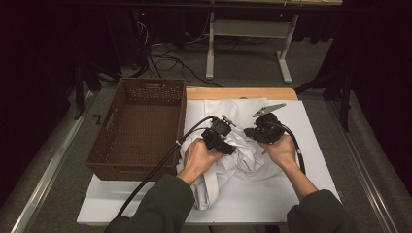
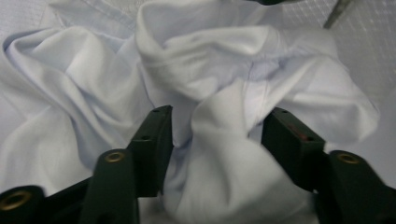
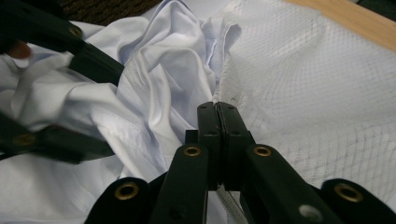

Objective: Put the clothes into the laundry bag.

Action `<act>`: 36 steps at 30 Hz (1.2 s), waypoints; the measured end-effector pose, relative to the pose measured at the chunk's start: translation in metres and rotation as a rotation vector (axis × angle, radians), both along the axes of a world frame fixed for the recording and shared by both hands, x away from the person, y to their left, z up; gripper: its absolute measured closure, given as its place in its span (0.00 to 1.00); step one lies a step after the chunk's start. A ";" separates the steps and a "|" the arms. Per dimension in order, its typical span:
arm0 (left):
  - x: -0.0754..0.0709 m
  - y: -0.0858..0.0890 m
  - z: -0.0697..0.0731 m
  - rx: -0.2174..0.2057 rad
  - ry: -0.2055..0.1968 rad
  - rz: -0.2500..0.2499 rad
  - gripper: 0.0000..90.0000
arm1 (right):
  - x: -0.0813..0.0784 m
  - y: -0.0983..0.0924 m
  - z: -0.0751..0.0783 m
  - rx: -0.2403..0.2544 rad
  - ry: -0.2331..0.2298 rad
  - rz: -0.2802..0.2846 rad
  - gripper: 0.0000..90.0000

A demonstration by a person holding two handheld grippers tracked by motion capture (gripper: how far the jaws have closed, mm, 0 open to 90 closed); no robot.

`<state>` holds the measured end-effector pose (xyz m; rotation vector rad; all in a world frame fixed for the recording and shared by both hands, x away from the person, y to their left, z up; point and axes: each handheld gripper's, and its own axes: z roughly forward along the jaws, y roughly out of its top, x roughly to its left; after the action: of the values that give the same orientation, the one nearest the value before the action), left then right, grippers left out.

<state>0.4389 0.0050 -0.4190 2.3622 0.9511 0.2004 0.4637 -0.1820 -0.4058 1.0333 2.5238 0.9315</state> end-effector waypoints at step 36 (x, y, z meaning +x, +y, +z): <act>-0.009 -0.006 -0.002 0.056 -0.015 0.007 0.49 | -0.015 0.008 -0.009 -0.018 0.030 0.008 1.00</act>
<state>0.4303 -0.0006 -0.4206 2.4045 0.9588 0.2506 0.4487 -0.1745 -0.4150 1.0396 2.5577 0.9012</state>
